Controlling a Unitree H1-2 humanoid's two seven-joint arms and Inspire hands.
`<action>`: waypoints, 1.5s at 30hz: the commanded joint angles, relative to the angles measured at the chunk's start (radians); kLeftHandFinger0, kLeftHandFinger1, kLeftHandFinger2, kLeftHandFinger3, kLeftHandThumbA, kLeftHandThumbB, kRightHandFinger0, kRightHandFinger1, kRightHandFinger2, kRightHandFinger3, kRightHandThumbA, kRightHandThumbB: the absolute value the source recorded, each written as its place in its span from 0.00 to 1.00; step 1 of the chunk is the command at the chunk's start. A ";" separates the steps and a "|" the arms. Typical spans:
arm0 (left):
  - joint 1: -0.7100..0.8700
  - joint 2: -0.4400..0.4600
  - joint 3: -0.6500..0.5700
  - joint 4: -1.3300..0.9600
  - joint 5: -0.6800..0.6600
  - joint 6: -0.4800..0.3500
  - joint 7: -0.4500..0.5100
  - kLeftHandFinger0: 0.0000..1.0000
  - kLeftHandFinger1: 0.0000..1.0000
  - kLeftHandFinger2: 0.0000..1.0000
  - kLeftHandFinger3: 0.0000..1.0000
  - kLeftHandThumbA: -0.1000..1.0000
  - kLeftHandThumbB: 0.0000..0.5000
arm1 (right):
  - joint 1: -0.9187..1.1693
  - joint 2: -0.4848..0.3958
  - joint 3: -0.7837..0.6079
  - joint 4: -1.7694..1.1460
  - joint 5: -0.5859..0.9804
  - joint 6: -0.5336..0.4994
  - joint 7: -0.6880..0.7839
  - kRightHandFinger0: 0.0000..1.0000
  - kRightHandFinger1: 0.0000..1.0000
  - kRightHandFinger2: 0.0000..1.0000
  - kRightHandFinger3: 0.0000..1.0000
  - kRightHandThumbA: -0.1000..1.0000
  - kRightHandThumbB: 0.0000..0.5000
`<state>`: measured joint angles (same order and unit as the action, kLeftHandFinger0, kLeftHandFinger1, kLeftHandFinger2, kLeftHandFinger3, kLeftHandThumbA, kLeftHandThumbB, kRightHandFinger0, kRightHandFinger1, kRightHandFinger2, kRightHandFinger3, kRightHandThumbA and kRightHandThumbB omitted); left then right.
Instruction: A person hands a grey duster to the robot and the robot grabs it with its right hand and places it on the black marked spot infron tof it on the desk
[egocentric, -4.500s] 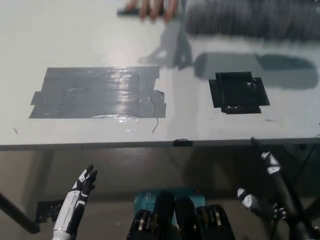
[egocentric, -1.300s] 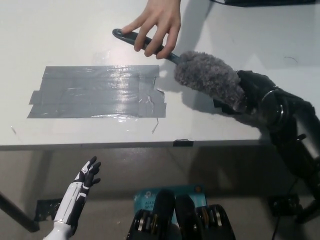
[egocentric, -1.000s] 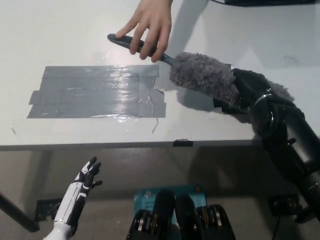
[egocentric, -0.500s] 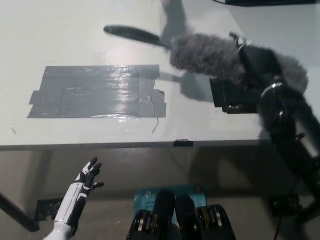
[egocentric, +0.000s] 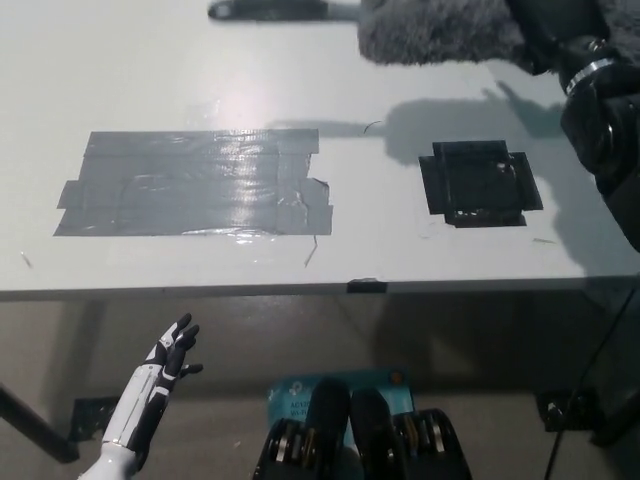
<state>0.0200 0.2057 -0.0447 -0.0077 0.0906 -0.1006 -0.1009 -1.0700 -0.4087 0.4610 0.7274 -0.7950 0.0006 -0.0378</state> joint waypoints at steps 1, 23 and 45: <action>-0.005 0.015 -0.002 -0.037 -0.001 -0.015 -0.016 0.85 1.00 1.00 1.00 1.00 0.18 | -0.047 -0.007 0.006 0.029 0.038 -0.077 0.068 0.02 0.57 0.99 0.81 0.00 0.41; -0.002 0.010 -0.015 -0.026 0.015 -0.021 -0.015 0.80 0.95 1.00 1.00 1.00 0.17 | -0.004 -0.056 0.120 -0.082 0.175 0.220 1.012 1.00 1.00 1.00 1.00 0.71 0.99; -0.005 0.008 -0.009 -0.018 0.011 -0.050 -0.007 0.79 0.91 1.00 1.00 0.98 0.13 | 0.007 -0.284 -0.179 -0.670 0.838 0.469 1.291 1.00 1.00 1.00 1.00 0.87 1.00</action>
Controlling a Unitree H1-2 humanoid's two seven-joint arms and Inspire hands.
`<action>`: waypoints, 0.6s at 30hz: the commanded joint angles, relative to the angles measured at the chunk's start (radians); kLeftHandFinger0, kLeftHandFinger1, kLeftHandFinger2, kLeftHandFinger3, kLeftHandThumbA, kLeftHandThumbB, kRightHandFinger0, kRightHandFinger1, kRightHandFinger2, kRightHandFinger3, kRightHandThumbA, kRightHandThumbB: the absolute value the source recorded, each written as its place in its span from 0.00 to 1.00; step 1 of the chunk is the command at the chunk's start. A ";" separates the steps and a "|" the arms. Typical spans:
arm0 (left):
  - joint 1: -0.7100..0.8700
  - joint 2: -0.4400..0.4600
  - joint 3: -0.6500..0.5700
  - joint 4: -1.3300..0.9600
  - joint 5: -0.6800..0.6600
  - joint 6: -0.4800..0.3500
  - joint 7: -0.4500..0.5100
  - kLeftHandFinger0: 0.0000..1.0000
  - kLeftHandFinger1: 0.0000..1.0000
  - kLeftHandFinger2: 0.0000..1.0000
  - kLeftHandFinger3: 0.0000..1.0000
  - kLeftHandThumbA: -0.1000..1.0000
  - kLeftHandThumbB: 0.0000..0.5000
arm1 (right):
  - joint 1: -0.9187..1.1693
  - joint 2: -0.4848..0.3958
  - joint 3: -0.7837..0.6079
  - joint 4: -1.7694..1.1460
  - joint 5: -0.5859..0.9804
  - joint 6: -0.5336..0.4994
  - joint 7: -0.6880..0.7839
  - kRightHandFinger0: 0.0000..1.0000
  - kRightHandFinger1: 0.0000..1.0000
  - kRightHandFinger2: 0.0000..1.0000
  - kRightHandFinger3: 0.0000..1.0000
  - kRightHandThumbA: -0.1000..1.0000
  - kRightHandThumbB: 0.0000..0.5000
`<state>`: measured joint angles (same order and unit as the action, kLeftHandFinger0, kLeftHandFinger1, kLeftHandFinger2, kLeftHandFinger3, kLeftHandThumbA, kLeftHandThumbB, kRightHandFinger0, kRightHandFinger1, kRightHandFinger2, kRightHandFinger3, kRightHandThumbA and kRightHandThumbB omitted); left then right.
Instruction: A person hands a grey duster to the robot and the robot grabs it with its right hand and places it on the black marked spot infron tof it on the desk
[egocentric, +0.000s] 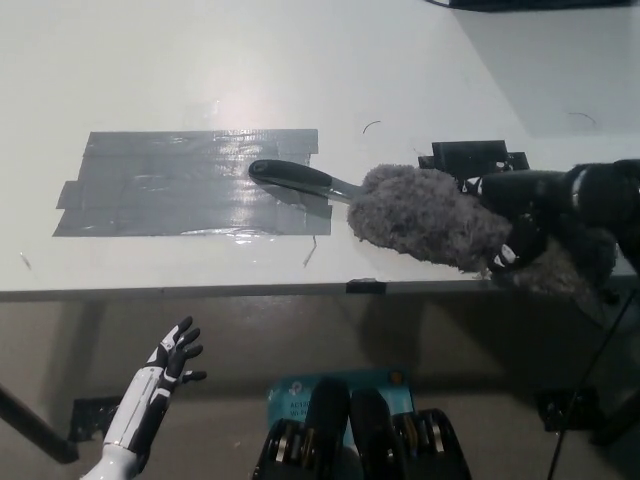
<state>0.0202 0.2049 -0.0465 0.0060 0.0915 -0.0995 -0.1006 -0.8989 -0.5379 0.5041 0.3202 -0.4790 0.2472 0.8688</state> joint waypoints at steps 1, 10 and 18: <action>-0.008 0.008 -0.007 -0.030 0.007 -0.054 -0.008 0.79 0.91 1.00 1.00 0.96 0.14 | -0.172 -0.153 -0.239 -0.252 0.536 0.223 0.378 1.00 1.00 1.00 1.00 0.88 1.00; -0.011 0.010 -0.008 -0.036 0.007 -0.051 -0.011 0.78 0.89 0.98 1.00 0.96 0.17 | -0.162 -0.063 -0.452 -0.346 0.377 0.223 0.021 1.00 1.00 1.00 1.00 0.91 0.95; -0.013 0.009 -0.009 -0.037 0.009 -0.055 -0.009 0.78 0.88 0.96 1.00 0.98 0.17 | -0.083 0.036 -0.580 -0.578 0.184 0.148 -0.257 1.00 1.00 1.00 1.00 0.99 0.81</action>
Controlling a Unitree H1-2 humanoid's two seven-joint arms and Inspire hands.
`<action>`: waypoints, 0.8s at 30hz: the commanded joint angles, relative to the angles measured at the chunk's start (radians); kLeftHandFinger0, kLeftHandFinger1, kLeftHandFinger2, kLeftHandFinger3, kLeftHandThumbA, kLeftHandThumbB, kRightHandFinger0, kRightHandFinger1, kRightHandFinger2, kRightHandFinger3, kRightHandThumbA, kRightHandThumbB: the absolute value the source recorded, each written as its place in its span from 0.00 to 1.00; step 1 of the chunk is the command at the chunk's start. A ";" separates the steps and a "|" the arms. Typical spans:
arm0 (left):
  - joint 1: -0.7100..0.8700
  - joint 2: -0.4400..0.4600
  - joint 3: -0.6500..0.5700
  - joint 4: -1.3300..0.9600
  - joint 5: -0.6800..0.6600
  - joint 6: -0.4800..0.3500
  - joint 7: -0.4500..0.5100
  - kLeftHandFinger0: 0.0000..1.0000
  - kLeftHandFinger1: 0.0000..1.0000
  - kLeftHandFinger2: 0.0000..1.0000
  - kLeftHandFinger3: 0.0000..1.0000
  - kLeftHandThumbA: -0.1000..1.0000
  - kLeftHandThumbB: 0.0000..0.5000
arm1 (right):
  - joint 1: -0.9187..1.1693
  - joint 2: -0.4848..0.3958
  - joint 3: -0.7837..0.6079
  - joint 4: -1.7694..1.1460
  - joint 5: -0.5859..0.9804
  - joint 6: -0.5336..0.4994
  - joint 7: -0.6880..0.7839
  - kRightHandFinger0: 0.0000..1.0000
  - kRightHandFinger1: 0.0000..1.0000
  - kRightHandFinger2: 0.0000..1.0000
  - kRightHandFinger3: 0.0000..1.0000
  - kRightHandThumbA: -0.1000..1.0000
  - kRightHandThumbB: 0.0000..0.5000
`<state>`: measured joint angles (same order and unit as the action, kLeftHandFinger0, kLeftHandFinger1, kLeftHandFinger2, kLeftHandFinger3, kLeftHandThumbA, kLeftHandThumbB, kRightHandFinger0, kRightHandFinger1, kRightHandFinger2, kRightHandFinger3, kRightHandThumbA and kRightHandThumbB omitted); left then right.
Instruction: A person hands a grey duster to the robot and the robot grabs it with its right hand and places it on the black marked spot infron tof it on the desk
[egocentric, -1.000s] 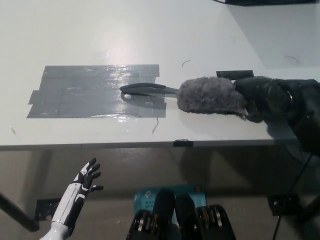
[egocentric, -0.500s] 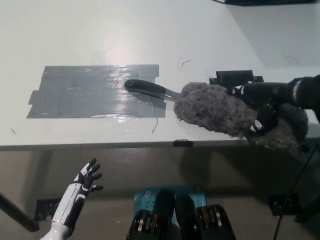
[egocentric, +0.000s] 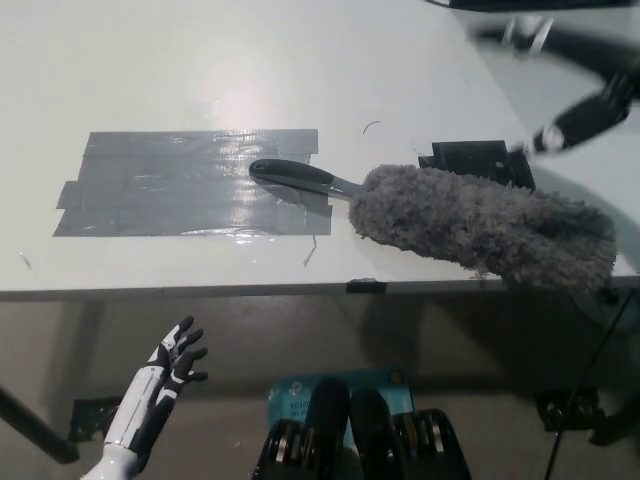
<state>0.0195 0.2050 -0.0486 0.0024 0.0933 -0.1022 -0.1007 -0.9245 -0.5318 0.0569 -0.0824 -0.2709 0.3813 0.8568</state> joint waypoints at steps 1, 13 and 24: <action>-0.013 0.008 -0.006 -0.032 0.005 -0.051 -0.009 0.78 0.88 0.96 1.00 0.98 0.19 | -0.029 0.047 -0.168 -0.241 -0.017 -0.016 -0.279 1.00 1.00 1.00 1.00 1.00 0.82; 0.018 -0.004 -0.025 -0.029 0.009 -0.068 -0.014 1.00 1.00 1.00 1.00 1.00 0.36 | 0.552 0.334 -0.312 -0.868 0.214 -0.067 -0.364 1.00 1.00 1.00 1.00 1.00 0.76; 0.087 -0.013 -0.022 -0.028 0.021 -0.081 0.006 1.00 1.00 1.00 1.00 1.00 0.54 | 1.050 0.595 -0.176 -0.496 0.139 -0.467 -0.446 1.00 1.00 1.00 1.00 1.00 0.65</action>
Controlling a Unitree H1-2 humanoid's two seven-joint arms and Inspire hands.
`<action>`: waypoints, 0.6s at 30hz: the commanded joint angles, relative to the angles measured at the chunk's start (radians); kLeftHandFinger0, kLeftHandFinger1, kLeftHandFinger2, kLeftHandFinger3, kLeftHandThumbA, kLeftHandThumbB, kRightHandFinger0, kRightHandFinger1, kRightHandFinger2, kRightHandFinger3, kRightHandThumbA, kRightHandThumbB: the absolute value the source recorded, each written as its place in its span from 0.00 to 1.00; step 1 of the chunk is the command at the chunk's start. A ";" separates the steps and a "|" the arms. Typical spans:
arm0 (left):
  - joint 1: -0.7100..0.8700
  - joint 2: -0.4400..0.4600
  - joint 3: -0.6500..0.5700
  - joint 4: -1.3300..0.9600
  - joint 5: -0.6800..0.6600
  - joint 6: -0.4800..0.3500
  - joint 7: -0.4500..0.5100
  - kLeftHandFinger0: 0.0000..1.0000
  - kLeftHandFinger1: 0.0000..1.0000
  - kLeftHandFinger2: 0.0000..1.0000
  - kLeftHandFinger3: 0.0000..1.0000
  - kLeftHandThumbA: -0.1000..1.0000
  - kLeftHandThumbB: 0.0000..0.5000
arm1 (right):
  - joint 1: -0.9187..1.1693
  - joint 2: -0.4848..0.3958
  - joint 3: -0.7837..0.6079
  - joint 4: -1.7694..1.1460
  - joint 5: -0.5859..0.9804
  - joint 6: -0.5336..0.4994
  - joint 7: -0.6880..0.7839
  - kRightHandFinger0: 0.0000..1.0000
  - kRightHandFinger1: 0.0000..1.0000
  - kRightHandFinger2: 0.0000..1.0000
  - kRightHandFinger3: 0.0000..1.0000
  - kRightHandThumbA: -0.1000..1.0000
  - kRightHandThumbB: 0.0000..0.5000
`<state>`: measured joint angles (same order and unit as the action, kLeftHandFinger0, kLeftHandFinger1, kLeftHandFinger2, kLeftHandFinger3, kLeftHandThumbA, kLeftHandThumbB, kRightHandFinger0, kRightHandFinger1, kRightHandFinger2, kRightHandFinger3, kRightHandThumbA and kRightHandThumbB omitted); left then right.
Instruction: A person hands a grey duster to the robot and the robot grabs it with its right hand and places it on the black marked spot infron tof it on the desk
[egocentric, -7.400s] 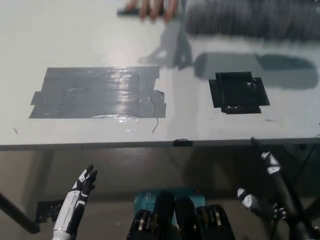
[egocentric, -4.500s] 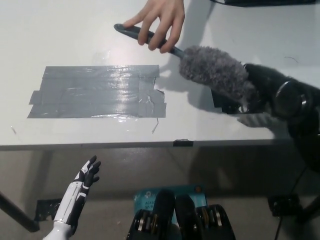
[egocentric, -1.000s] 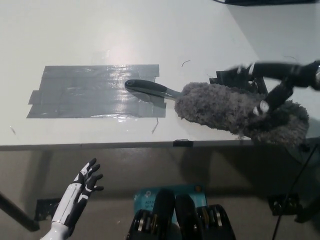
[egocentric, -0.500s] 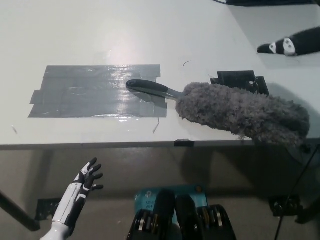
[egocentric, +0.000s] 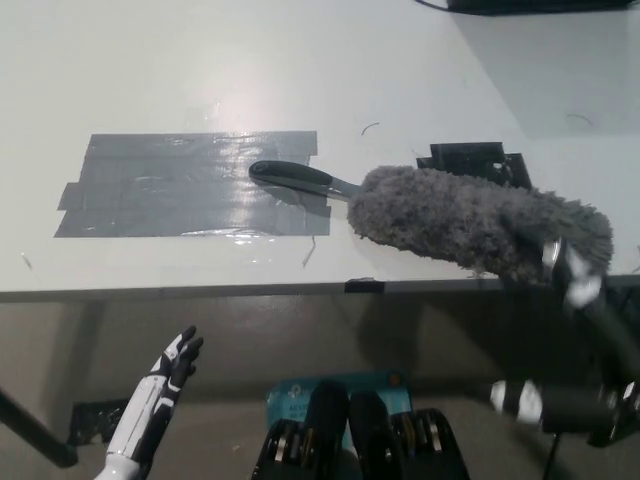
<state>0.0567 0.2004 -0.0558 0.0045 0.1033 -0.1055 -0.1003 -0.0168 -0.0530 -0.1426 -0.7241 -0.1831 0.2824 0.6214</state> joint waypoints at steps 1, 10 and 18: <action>0.061 -0.011 -0.015 -0.034 0.008 -0.075 0.004 1.00 1.00 1.00 1.00 1.00 0.52 | 0.153 0.127 0.027 0.181 0.044 -0.383 -0.221 1.00 1.00 1.00 1.00 1.00 0.66; 0.089 -0.007 -0.015 -0.008 -0.003 -0.120 -0.004 1.00 1.00 1.00 1.00 1.00 0.57 | 0.165 0.140 0.043 0.558 -0.054 -0.558 -0.326 1.00 1.00 1.00 1.00 1.00 0.60; 0.072 -0.018 -0.012 -0.020 -0.003 -0.110 0.003 1.00 1.00 1.00 1.00 1.00 0.53 | 0.148 0.122 0.036 0.628 -0.034 -0.572 -0.346 1.00 1.00 1.00 1.00 1.00 0.64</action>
<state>0.1315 0.1921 -0.0586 0.0112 0.1031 -0.1184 -0.1003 0.1384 0.0616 -0.1248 -0.1602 -0.2090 -0.0030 0.4343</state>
